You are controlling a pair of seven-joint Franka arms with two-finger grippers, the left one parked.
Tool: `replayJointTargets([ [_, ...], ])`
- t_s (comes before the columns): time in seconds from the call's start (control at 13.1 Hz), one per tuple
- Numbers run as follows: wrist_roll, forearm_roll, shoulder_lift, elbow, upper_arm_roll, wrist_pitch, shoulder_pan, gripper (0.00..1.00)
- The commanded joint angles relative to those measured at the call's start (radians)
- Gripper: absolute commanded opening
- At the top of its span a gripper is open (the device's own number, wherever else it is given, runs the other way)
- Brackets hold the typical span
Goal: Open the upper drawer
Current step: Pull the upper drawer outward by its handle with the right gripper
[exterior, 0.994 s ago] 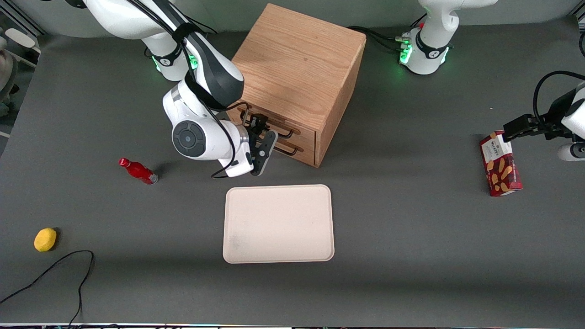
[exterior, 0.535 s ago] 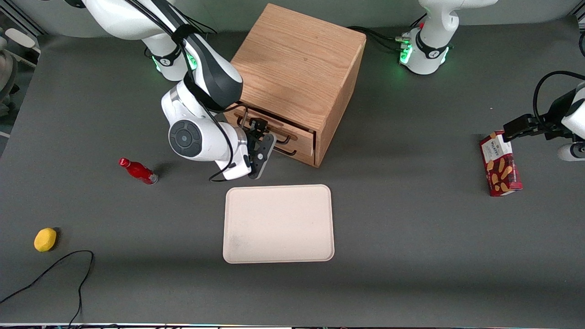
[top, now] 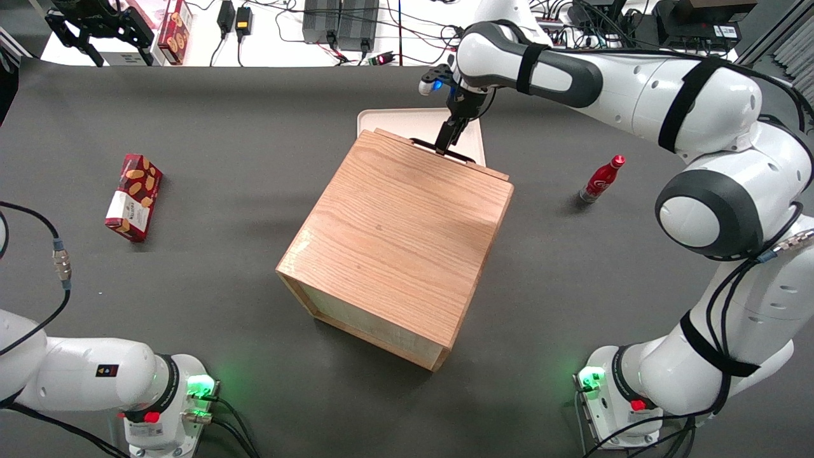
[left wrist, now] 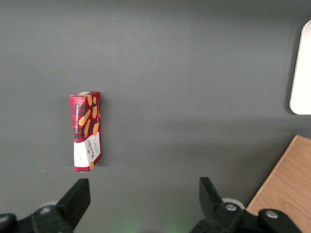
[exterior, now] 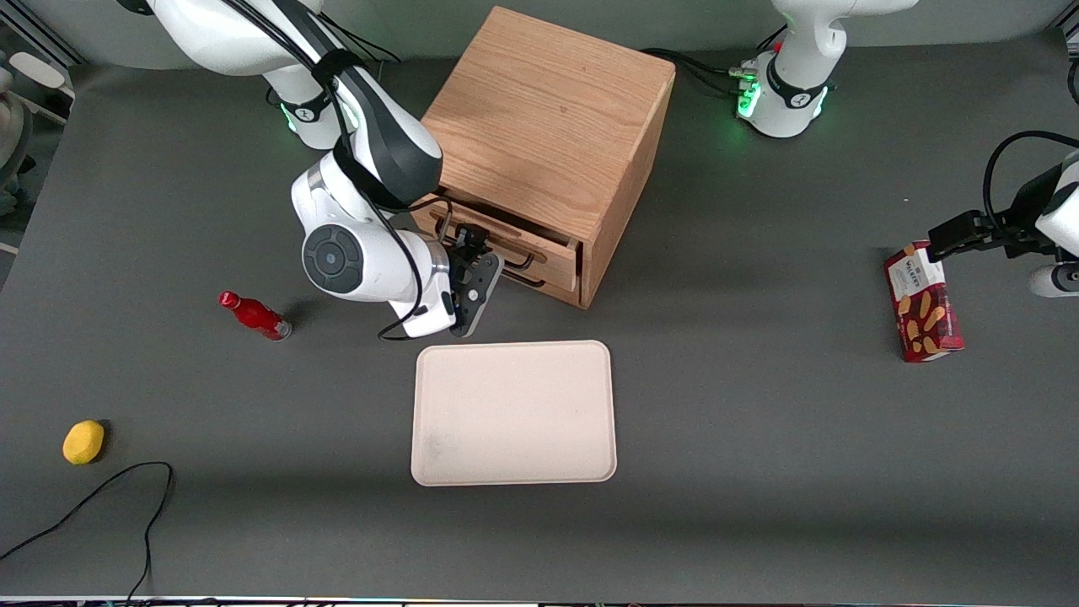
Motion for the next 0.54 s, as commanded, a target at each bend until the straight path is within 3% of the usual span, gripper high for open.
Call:
replayJointTargets([
  [0.0, -0.022, -0.011, -0.001, 0.007, -0.009, 0.013, -0.001, 1.00],
  [0.46, -0.022, -0.011, 0.042, 0.053, -0.016, 0.016, -0.014, 1.00],
])
